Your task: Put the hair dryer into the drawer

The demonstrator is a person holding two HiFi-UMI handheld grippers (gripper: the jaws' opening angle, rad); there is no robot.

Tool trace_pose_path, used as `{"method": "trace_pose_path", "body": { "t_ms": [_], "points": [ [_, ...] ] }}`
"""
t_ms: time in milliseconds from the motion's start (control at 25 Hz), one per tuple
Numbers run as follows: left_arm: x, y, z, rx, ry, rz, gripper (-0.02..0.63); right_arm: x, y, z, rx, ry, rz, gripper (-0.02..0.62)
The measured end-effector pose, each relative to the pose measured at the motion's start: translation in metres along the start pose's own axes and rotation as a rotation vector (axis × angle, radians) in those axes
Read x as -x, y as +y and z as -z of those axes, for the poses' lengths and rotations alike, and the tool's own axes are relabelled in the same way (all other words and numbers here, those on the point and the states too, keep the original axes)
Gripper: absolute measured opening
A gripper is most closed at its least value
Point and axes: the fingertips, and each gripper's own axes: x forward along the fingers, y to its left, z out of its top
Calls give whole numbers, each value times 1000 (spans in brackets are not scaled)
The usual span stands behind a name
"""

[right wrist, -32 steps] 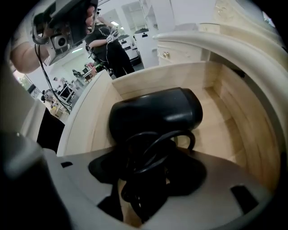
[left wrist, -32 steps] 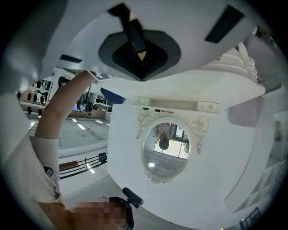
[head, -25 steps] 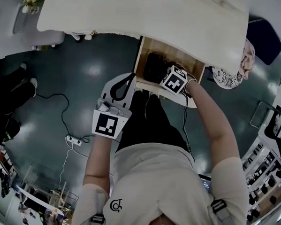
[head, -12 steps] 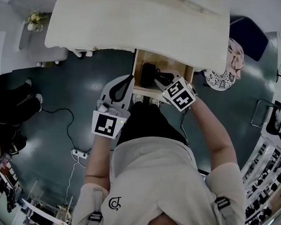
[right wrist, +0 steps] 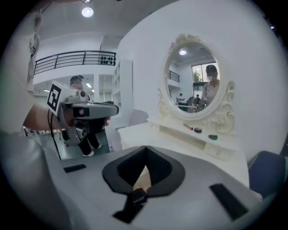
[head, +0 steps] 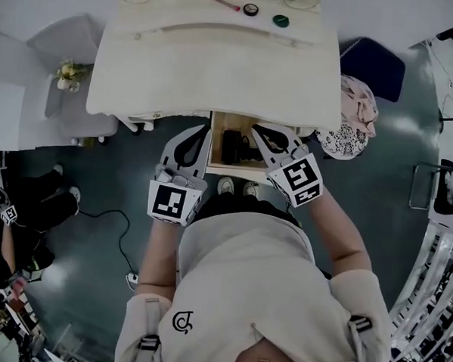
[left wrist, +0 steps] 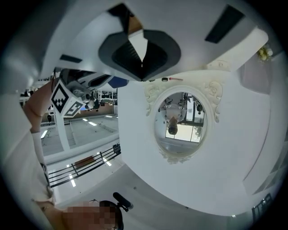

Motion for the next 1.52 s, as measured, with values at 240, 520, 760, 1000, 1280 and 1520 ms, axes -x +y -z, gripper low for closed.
{"method": "trace_pose_path", "body": {
  "t_ms": [240,520,760,1000,1280,1520],
  "points": [
    [-15,-6,-39,-58,-39,43,14,44,-19,-64,37,-220,105,5],
    [-25,-6,-68,-96,-52,64,14,77,-41,-97,14,-341,203,5],
    [-33,-6,-77,-85,-53,60,13,86,-54,-102,-9,-363,242,3],
    [-33,-14,-78,-87,-54,69,14,92,-53,-97,-9,-358,258,3],
    [-31,-20,-80,-94,-56,69,14,97,-54,-94,-20,-352,261,3],
    [-30,-27,-76,-94,-47,77,14,102,-55,-85,-32,-339,276,3]
  ]
}}
